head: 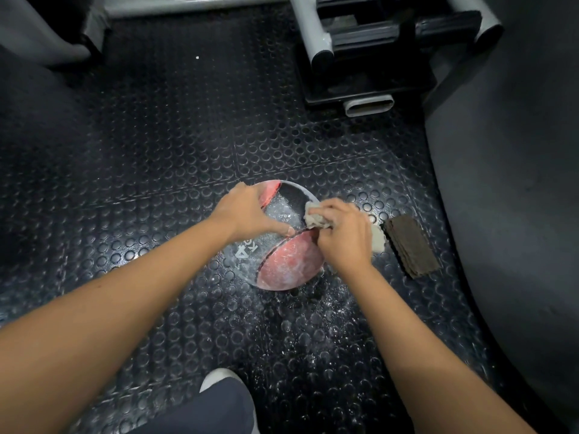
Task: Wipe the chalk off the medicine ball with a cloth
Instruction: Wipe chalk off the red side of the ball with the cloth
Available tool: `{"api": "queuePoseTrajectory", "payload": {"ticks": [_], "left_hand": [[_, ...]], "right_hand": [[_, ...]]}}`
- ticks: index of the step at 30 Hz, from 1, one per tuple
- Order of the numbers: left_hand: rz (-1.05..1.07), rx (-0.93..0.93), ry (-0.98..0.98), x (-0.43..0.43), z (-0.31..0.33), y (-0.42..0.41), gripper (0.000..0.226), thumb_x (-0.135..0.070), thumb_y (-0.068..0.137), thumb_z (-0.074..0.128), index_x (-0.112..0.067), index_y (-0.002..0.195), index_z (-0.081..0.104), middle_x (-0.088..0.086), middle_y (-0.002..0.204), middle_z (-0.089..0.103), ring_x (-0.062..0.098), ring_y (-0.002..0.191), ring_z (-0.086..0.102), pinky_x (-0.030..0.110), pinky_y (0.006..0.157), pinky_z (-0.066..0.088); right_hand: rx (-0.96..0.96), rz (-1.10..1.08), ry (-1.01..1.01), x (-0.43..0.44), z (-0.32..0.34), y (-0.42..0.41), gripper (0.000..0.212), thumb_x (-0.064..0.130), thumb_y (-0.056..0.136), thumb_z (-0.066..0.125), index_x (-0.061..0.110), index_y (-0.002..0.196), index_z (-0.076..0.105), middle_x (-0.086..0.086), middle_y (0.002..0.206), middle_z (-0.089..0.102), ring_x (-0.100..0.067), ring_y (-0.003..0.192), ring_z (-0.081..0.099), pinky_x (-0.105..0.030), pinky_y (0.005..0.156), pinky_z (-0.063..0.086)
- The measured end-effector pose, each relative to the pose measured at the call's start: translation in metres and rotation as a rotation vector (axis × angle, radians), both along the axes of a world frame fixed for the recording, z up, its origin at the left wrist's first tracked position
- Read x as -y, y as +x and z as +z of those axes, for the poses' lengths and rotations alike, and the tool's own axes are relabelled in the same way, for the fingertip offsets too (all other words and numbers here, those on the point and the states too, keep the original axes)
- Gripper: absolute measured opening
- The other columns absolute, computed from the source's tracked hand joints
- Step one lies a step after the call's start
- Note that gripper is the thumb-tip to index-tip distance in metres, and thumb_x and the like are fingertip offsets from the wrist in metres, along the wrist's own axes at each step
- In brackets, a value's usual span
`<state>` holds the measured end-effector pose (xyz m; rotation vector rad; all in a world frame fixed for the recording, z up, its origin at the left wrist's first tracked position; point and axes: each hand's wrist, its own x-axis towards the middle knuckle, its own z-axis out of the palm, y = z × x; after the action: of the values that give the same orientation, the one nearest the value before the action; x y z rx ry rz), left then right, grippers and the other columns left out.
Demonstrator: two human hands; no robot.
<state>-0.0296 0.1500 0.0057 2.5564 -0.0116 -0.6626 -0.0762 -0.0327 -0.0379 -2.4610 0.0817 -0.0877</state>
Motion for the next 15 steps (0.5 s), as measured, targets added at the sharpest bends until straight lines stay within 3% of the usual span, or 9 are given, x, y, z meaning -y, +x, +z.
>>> {"api": "queuePoseTrajectory", "payload": {"ticks": [3, 6, 10, 13, 15], "left_hand": [[0.018, -0.008, -0.023, -0.007, -0.003, -0.001, 0.121, -0.073, 0.043, 0.08, -0.03, 0.148, 0.035, 0.007, 0.11, 0.061, 0.021, 0.083, 0.058, 0.042, 0.085, 0.054], [-0.019, 0.019, 0.007, -0.006, -0.005, -0.003, 0.114, -0.069, 0.051, 0.082, -0.034, 0.148, 0.033, 0.004, 0.11, 0.054, 0.025, 0.089, 0.058, 0.038, 0.083, 0.051], [-0.033, 0.022, 0.0, -0.006, -0.005, -0.004, 0.112, -0.075, 0.043, 0.078, -0.036, 0.142, 0.042, -0.002, 0.083, 0.047, 0.038, 0.093, 0.062, 0.034, 0.07, 0.049], [-0.032, 0.021, -0.002, -0.009, -0.002, -0.005, 0.111, -0.065, 0.051, 0.084, -0.031, 0.146, 0.038, -0.005, 0.072, 0.037, 0.039, 0.098, 0.058, 0.043, 0.082, 0.053], [-0.04, 0.02, -0.001, -0.008, 0.0, -0.005, 0.112, -0.063, 0.053, 0.084, -0.031, 0.148, 0.035, 0.004, 0.077, 0.046, 0.04, 0.093, 0.06, 0.046, 0.084, 0.052]], "right_hand": [[0.002, 0.035, 0.007, 0.006, -0.007, -0.017, 0.037, -0.003, 0.079, 0.065, 0.026, 0.098, 0.076, 0.011, 0.104, 0.071, -0.015, 0.09, 0.059, -0.044, 0.085, 0.049], [-0.029, -0.045, 0.01, 0.016, -0.011, -0.009, 0.037, -0.003, 0.079, 0.064, 0.028, 0.095, 0.076, 0.013, 0.1, 0.07, -0.013, 0.085, 0.058, -0.042, 0.083, 0.05], [-0.05, -0.006, 0.004, 0.0, 0.004, 0.004, 0.043, -0.006, 0.079, 0.057, 0.026, 0.1, 0.076, 0.012, 0.105, 0.069, -0.013, 0.09, 0.053, -0.036, 0.089, 0.043], [-0.016, 0.04, 0.027, 0.0, 0.005, -0.013, 0.039, -0.007, 0.079, 0.061, 0.024, 0.098, 0.076, 0.008, 0.107, 0.07, -0.015, 0.093, 0.057, -0.04, 0.091, 0.045], [-0.027, 0.001, 0.036, 0.01, -0.003, -0.02, 0.037, -0.007, 0.078, 0.063, 0.023, 0.098, 0.076, 0.007, 0.105, 0.071, -0.016, 0.091, 0.059, -0.042, 0.09, 0.049]]}}
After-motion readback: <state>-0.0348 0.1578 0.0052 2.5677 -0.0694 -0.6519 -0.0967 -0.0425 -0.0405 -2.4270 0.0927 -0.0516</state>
